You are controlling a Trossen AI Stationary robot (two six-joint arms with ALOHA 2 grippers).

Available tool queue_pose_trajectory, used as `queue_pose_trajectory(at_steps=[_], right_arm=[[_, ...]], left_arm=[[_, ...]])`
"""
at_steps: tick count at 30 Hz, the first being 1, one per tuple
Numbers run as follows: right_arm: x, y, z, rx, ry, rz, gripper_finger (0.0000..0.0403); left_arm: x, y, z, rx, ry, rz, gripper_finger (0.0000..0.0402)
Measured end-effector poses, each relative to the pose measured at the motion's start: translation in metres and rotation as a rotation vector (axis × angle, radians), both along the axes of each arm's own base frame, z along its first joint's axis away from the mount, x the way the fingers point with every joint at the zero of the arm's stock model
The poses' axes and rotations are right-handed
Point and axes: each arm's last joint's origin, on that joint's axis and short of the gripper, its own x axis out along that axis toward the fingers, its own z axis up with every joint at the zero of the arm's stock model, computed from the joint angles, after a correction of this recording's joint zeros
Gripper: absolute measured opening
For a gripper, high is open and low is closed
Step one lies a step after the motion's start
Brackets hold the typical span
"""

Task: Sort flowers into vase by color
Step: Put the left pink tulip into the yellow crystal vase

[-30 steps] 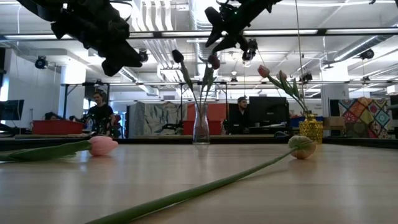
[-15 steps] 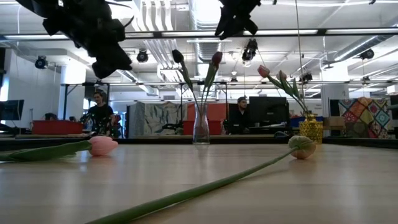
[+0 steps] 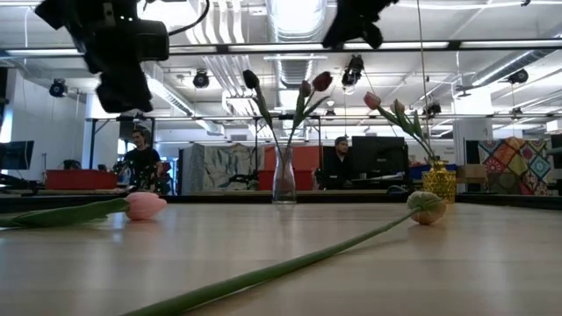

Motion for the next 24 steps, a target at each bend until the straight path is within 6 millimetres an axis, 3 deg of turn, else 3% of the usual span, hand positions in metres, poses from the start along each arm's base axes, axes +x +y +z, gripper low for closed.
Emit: queue_pose_trajectory(at_steps=[9, 16, 24], right_arm=[[-0.062, 0.020, 0.000, -0.028, -0.058, 0.002, 0.0009], [-0.095, 0.031, 0.009, -0.062, -0.130, 0.007, 0.0009], [-0.113, 0.037, 0.018, -0.099, -0.179, 0.008, 0.0009]], left_arm=[[0.011, -0.053, -0.037, -0.132, 0.288, 0.192, 0.0078], [0.035, -0.061, -0.067, -0.133, 0.353, 0.261, 0.0093], [0.045, -0.062, -0.102, -0.087, 0.487, 0.362, 0.0093]])
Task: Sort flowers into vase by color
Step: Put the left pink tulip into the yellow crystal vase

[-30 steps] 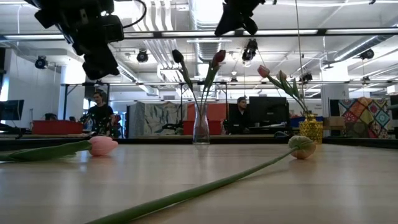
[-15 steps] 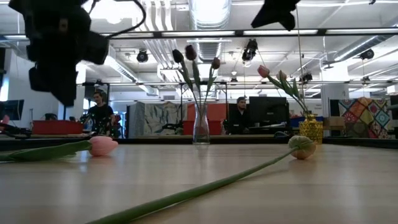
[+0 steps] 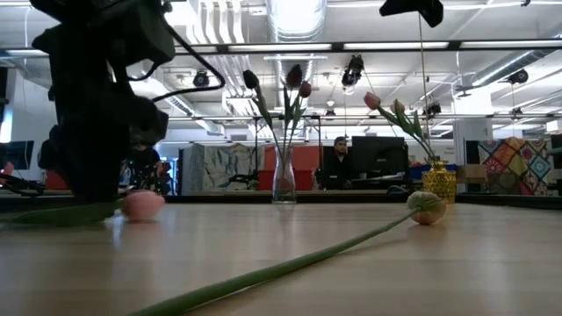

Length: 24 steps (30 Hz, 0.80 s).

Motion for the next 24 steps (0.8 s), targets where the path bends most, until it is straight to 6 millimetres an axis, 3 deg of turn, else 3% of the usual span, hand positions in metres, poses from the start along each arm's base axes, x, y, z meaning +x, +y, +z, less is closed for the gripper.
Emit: queue_pose_trajectory(at_steps=[5, 9, 17, 24], right_arm=[[-0.002, 0.001, 0.001, -0.002, -0.006, 0.000, 0.0009], [-0.001, 0.000, 0.000, 0.002, -0.004, -0.001, 0.0009], [0.003, 0.000, -0.001, 0.051, -0.010, 0.006, 0.0009], [0.023, -0.001, -0.006, 0.172, -0.060, 0.073, 0.0010]], left_arm=[[0.002, 0.000, -0.007, 0.013, 0.026, 0.012, 0.0061], [0.007, -0.001, 0.003, 0.007, -0.037, -0.021, 0.0009], [0.009, 0.008, 0.076, 0.020, -0.424, -0.004, 0.0002], [0.003, 0.048, 0.143, 0.192, -0.779, -0.018, 0.0001]])
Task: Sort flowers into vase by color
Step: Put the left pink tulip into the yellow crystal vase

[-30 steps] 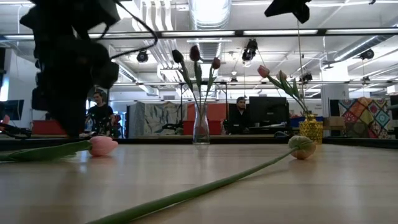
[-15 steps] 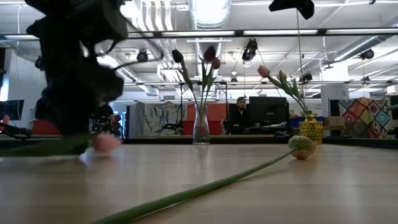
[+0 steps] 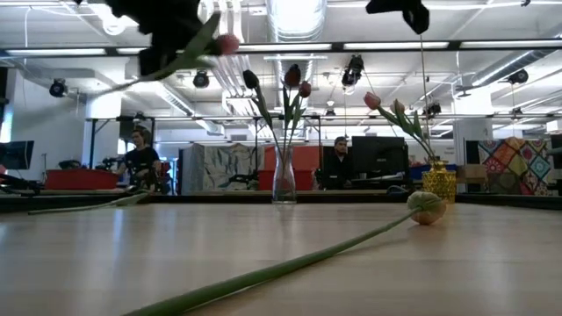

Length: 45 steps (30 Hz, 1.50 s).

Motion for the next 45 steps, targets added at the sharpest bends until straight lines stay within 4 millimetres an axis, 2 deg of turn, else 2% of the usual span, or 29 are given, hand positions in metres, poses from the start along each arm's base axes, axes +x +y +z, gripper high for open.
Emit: queue_pose_trajectory(at_steps=[6, 8, 14, 22, 30, 35, 38, 42, 43, 45], right_arm=[[0.040, 0.003, -0.010, 0.015, -0.047, 0.056, 0.0041], [0.056, 0.005, -0.013, 0.017, -0.081, 0.072, 0.0060], [0.097, 0.008, -0.022, 0.050, -0.218, 0.096, 0.0127], [0.139, 0.008, -0.031, 0.086, -0.251, 0.105, 0.0193], [0.177, 0.007, -0.023, 0.065, -0.273, 0.125, 0.0220], [0.190, 0.006, -0.013, 0.015, -0.300, 0.115, 0.0200], [0.194, 0.007, -0.011, -0.029, -0.296, 0.101, 0.0148], [0.194, 0.008, -0.010, -0.051, -0.291, 0.099, 0.0045], [0.194, 0.008, -0.010, -0.062, -0.290, 0.090, 0.0028], [0.194, 0.008, -0.010, -0.076, -0.287, 0.089, 0.0020]], left_arm=[[0.002, 0.046, 0.045, 0.169, -0.158, -0.022, 0.0000], [0.004, 0.060, 0.062, 0.210, -0.233, -0.051, 0.0000], [0.007, 0.090, 0.096, 0.326, -0.325, -0.133, 0.0000], [0.019, 0.108, 0.120, 0.361, -0.410, -0.236, 0.0000], [0.028, 0.116, 0.132, 0.347, -0.446, -0.310, 0.0000], [0.024, 0.120, 0.131, 0.344, -0.443, -0.309, 0.0000], [0.019, 0.122, 0.132, 0.349, -0.446, -0.296, 0.0000], [0.015, 0.125, 0.134, 0.350, -0.453, -0.278, 0.0002], [0.015, 0.125, 0.135, 0.352, -0.456, -0.277, 0.0004], [0.014, 0.126, 0.135, 0.352, -0.454, -0.273, 0.0014]])
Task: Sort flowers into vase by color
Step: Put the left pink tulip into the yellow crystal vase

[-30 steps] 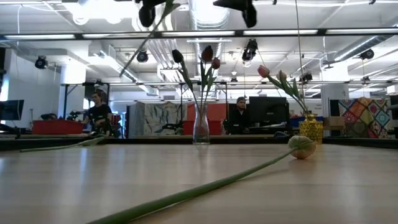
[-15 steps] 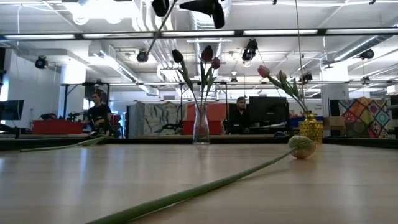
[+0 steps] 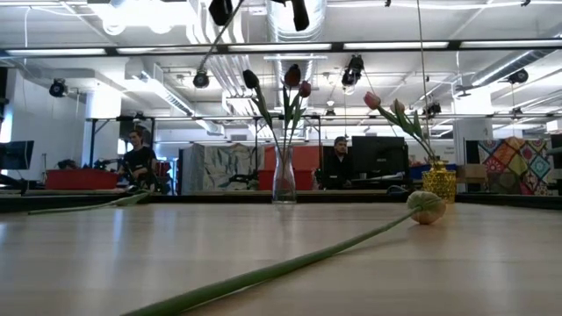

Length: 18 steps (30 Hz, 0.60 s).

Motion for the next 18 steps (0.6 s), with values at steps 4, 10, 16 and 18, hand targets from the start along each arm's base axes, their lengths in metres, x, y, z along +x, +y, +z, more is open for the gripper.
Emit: queue_pose_trajectory(at_steps=[4, 10, 16, 18], right_arm=[[-0.005, -0.003, 0.005, -0.028, 0.007, -0.005, 0.0015], [-0.031, -0.024, 0.023, -0.092, 0.035, -0.038, 0.0013], [-0.075, -0.053, 0.042, -0.179, 0.119, -0.093, 0.0013], [-0.095, -0.061, 0.049, -0.211, 0.161, -0.137, 0.0013]], left_arm=[[0.000, 0.000, -0.002, -0.034, 0.023, 0.003, 0.0045], [-0.002, 0.006, -0.001, -0.009, 0.013, 0.093, 0.0106], [-0.002, 0.008, -0.001, -0.024, 0.007, 0.134, 0.0152], [-0.002, 0.009, -0.001, -0.016, 0.010, 0.168, 0.0157]])
